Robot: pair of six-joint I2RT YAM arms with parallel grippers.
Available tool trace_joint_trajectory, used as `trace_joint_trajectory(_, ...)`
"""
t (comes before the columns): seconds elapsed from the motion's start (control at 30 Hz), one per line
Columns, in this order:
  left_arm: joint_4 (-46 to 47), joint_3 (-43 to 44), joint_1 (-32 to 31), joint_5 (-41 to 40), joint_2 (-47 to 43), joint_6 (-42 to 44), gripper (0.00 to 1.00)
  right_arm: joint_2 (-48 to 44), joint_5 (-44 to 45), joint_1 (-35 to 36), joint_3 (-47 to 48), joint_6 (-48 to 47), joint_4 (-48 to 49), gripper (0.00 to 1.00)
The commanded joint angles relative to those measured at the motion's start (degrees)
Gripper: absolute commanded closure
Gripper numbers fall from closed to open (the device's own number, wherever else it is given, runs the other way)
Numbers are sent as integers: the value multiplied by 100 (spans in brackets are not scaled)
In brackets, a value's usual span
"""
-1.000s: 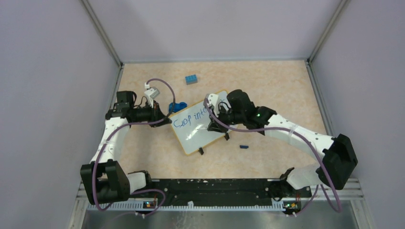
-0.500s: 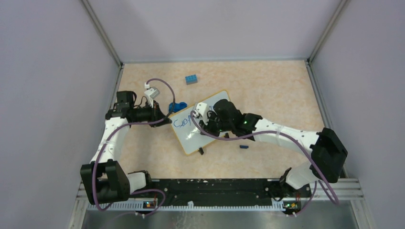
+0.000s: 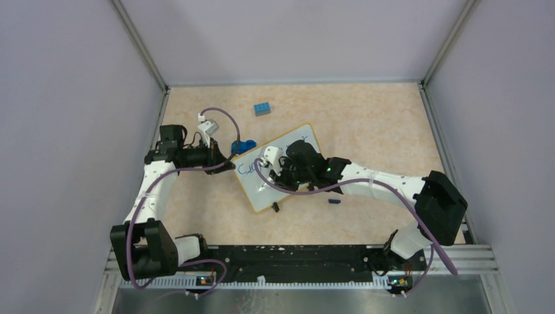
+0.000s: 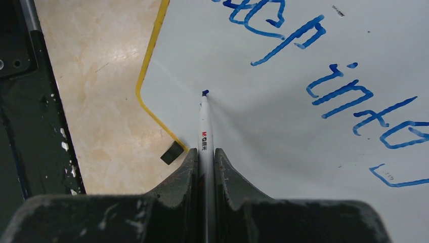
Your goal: Write a sentence on the whiteboard
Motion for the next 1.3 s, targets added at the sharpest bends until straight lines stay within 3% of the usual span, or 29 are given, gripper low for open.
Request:
trace_joint_trajectory(0.0, 41, -146, -41, -146, -18, 189, 100, 7, 304, -4, 172, -140, 153, 100)
trace_joint_trajectory(0.57, 41, -134, -42, -137, 42, 199, 100, -286, 147, -458, 354, 9, 140, 100)
trace_joint_trajectory(1.27, 41, -171, -42, -163, 12, 239, 100, -177, -7, -250, 49, -125, -200, 100)
